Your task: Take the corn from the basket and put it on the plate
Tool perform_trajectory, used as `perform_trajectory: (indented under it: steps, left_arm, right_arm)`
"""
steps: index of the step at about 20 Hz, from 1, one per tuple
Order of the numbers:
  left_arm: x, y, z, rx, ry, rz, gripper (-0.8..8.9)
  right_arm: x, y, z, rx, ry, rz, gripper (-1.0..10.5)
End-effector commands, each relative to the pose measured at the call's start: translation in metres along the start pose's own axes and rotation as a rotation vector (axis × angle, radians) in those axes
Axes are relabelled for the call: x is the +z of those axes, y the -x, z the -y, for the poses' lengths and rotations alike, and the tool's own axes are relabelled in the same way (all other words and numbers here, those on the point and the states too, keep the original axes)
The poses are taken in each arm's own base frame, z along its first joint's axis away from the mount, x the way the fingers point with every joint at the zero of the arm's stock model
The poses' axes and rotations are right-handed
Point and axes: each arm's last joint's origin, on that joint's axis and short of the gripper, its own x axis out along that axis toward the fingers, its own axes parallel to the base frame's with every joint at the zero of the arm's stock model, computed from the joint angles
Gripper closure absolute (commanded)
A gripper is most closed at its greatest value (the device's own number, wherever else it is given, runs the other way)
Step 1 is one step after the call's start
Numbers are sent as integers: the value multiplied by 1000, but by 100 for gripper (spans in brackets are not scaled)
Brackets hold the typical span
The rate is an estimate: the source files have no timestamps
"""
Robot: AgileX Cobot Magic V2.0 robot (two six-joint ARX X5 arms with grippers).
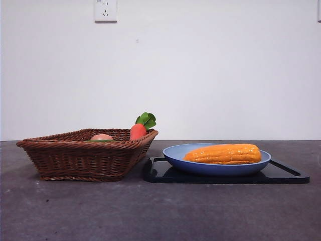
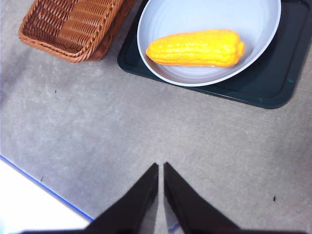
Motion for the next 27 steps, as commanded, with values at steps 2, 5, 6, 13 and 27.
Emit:
perform_trajectory:
  steps: [2,5,6,13,27]
  left_arm:
    - [-15,-2,0,5,22,-39,810]
    - [-24,-3,0,3,39,-89,810]
    - [-24,-3,0,3,39,-88,810]
    - [-24,-3,0,3,38,-88,810]
    - [-24,-3,0,3,38,-88,810]
  right_arm:
    - [2,0,0,2,15,7,945]
    - [2,0,0,2,15,7,945]
    - [2,0,0,2,15,7,945]
    - [2,0,0,2,15,7,945]
    - [8,12,2,-110,186,187,945]
